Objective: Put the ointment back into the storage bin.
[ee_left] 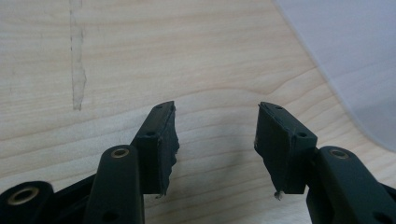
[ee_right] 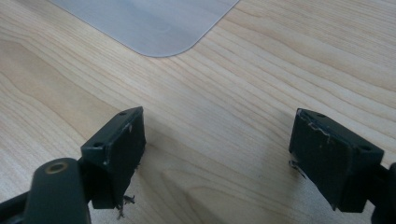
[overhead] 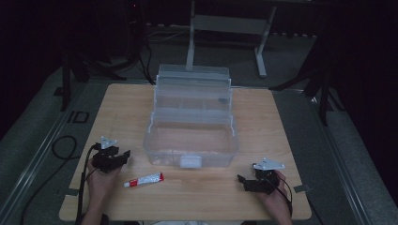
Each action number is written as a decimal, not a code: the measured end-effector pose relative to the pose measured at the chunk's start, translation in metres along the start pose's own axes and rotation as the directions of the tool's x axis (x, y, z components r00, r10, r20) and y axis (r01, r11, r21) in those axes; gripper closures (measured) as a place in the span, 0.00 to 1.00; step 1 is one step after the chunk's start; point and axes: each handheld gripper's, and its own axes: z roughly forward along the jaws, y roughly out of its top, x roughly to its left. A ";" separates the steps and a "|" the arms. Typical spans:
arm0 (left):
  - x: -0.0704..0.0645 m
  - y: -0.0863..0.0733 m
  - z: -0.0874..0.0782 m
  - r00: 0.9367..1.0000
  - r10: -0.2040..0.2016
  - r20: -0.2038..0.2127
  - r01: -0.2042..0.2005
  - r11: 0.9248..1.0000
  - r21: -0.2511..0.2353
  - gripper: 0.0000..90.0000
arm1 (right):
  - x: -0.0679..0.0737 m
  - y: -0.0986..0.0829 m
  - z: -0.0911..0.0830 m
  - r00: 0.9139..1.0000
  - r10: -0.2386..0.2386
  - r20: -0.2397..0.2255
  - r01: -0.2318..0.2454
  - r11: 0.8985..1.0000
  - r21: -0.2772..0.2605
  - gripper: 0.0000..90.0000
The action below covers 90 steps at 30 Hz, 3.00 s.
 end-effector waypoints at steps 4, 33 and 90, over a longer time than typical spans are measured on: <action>-0.002 -0.001 -0.008 0.999 -0.007 0.031 0.008 1.000 -0.030 0.51 | 0.000 0.000 0.000 1.000 0.001 0.000 -0.001 1.000 0.000 0.20; -0.010 0.016 -0.057 0.980 0.178 0.086 -0.176 0.984 -0.034 0.47 | 0.000 0.000 0.000 1.000 0.001 0.000 -0.001 1.000 0.000 0.20; -0.046 0.041 -0.065 0.808 0.519 0.279 -0.557 0.828 0.071 0.45 | 0.000 0.000 0.000 1.000 0.001 0.000 -0.001 1.000 -0.002 0.20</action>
